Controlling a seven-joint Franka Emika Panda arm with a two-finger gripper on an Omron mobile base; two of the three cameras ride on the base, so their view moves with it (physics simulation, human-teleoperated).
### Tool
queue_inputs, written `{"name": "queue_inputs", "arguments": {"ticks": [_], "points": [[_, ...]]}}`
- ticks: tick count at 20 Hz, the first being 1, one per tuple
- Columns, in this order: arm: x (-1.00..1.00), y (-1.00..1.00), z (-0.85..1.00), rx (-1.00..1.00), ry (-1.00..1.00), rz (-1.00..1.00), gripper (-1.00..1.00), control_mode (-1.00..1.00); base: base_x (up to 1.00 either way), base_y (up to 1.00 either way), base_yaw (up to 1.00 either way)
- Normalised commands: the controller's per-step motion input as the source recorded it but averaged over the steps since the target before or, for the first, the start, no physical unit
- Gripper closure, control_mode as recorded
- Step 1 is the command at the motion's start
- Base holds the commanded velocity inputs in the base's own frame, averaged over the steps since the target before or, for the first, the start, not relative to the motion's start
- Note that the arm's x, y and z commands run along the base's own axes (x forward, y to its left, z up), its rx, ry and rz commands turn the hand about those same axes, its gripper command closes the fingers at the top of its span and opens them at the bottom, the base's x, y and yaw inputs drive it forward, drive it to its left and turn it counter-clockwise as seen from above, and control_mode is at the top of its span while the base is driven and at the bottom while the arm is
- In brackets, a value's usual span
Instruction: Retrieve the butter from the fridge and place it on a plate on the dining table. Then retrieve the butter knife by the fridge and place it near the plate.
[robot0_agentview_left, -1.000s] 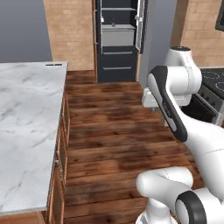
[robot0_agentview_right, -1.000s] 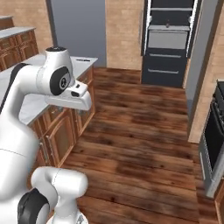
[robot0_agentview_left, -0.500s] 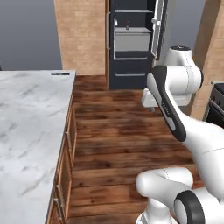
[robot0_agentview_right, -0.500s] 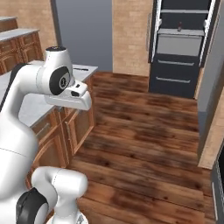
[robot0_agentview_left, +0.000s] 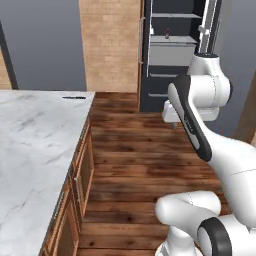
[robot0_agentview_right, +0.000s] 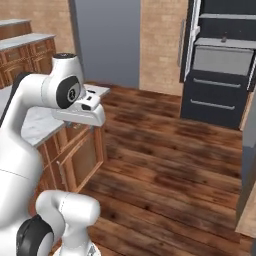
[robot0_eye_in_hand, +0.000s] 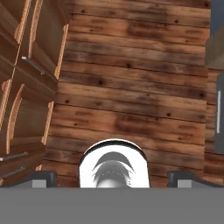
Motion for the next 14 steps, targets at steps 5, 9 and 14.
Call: {"name": "queue_inputs", "arguments": {"ticks": [5,9,14], "points": [[0.00,0.00,0.00,0.00,0.00,0.00,-1.00,1.00,1.00,-0.69,0.34],[0.00,0.00,0.00,0.00,0.00,0.00,-1.00,1.00,1.00,-0.62,0.34],[0.00,0.00,0.00,0.00,0.00,0.00,-1.00,1.00,1.00,-0.37,0.32]]}}
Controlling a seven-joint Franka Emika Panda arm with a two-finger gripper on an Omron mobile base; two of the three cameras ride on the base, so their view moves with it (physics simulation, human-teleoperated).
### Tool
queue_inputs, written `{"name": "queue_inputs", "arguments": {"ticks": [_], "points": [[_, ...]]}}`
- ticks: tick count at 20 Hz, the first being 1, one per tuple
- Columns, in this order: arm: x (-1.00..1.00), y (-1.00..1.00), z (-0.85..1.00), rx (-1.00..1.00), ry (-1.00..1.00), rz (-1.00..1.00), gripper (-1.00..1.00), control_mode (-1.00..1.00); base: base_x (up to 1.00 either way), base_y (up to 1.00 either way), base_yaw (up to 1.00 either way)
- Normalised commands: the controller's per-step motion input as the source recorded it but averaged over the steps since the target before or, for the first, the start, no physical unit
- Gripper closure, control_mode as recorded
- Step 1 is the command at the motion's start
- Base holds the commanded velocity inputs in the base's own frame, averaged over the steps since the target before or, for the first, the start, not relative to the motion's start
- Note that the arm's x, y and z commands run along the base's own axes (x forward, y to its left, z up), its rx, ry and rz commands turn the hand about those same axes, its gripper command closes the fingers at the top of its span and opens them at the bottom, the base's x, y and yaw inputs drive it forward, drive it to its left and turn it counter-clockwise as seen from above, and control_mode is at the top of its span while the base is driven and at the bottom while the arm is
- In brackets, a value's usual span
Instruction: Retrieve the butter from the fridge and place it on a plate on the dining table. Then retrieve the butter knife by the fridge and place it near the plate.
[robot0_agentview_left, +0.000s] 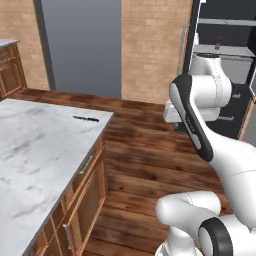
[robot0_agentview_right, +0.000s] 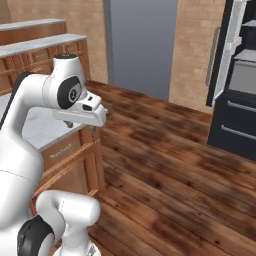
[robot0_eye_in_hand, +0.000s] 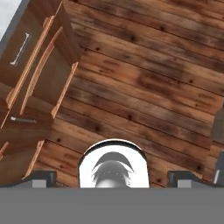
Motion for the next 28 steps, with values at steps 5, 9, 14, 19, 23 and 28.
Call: {"name": "queue_inputs", "arguments": {"ticks": [5,9,14,19,23,28], "points": [[0.00,0.00,0.00,0.00,0.00,0.00,-1.00,1.00,1.00,-0.08,0.33],[0.00,0.00,0.00,0.00,0.00,0.00,-1.00,1.00,0.73,-0.20,0.49],[0.00,0.00,0.00,0.00,0.00,0.00,-1.00,1.00,0.50,-0.18,0.51],[0.00,0.00,0.00,0.00,0.00,0.00,-1.00,1.00,0.36,-0.39,0.55],[0.00,0.00,0.00,0.00,0.00,0.00,-1.00,1.00,0.34,-0.18,0.48],[0.00,0.00,0.00,0.00,0.00,0.00,-1.00,1.00,0.31,-0.18,0.46]]}}
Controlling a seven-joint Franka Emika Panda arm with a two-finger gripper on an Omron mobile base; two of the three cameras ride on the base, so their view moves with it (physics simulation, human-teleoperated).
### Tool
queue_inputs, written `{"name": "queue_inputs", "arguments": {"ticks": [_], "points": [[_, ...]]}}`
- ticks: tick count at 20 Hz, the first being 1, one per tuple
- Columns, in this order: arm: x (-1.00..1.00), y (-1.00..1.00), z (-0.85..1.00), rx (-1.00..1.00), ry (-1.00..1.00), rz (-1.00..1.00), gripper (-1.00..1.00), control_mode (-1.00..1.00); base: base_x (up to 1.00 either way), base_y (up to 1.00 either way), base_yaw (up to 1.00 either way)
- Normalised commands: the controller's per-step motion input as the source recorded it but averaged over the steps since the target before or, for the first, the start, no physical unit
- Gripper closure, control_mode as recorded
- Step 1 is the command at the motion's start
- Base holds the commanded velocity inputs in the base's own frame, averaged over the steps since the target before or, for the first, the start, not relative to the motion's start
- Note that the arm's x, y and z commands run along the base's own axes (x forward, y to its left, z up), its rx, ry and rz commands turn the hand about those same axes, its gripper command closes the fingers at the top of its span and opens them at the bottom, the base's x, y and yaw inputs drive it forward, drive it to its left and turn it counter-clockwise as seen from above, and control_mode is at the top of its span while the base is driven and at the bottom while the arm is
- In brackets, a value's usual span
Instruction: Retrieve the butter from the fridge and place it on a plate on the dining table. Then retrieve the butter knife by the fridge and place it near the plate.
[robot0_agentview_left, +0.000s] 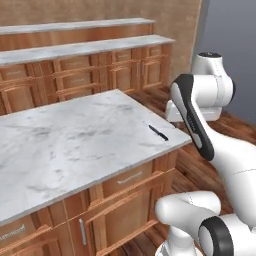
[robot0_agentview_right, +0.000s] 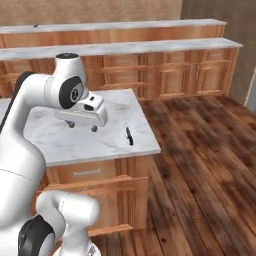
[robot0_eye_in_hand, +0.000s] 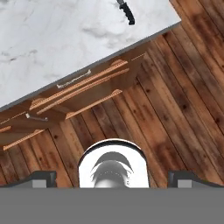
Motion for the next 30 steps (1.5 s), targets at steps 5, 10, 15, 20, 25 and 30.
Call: {"name": "queue_inputs", "arguments": {"ticks": [5,10,15,20,25,30], "points": [[0.00,0.00,0.00,0.00,0.00,0.00,-1.00,1.00,0.14,-0.43,0.43],[0.00,0.00,0.00,0.00,0.00,0.00,-1.00,1.00,0.12,-0.45,0.39],[0.00,0.00,0.00,0.00,0.00,0.00,-1.00,1.00,0.01,-0.56,0.22],[0.00,0.00,0.00,0.00,0.00,0.00,-1.00,1.00,0.00,-0.46,0.14],[0.00,0.00,0.00,0.00,0.00,0.00,-1.00,1.00,0.05,-0.29,0.07],[0.00,0.00,0.00,0.00,0.00,0.00,-1.00,1.00,0.15,-0.37,0.02]]}}
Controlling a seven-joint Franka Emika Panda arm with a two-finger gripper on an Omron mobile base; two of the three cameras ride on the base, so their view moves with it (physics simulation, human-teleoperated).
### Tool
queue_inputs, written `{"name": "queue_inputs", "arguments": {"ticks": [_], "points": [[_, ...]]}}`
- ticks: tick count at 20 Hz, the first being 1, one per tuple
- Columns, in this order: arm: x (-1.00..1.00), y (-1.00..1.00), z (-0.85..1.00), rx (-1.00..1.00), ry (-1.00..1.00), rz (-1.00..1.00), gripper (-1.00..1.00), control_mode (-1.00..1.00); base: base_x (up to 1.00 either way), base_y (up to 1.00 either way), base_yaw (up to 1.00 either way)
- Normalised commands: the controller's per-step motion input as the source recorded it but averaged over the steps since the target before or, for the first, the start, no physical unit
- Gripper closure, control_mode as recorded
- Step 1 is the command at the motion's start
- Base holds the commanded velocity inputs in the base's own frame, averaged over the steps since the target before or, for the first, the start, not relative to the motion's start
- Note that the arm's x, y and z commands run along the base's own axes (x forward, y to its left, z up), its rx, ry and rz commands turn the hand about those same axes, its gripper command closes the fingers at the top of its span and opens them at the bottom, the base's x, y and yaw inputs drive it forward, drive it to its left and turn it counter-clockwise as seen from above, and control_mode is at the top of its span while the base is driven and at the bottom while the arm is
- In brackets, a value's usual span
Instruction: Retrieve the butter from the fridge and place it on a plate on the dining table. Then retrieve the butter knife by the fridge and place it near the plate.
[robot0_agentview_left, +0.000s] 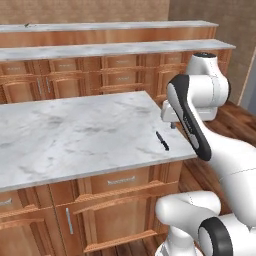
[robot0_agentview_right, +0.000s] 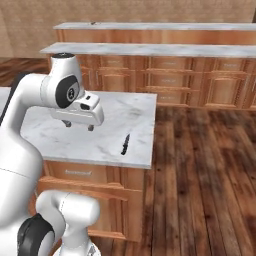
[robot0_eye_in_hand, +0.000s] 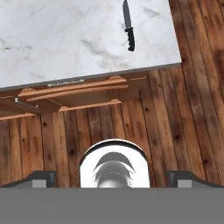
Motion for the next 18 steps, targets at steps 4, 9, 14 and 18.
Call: {"name": "queue_inputs", "arguments": {"ticks": [4,9,14,18], "points": [[0.00,0.00,0.00,0.00,0.00,0.00,-1.00,1.00,0.08,-0.50,0.00],[0.00,0.00,0.00,0.00,0.00,0.00,-1.00,1.00,0.26,-0.42,-0.05],[0.00,0.00,0.00,0.00,0.00,0.00,-1.00,1.00,0.33,-0.04,-0.05],[0.00,0.00,0.00,0.00,0.00,0.00,-1.00,1.00,0.48,0.00,-0.02]]}}
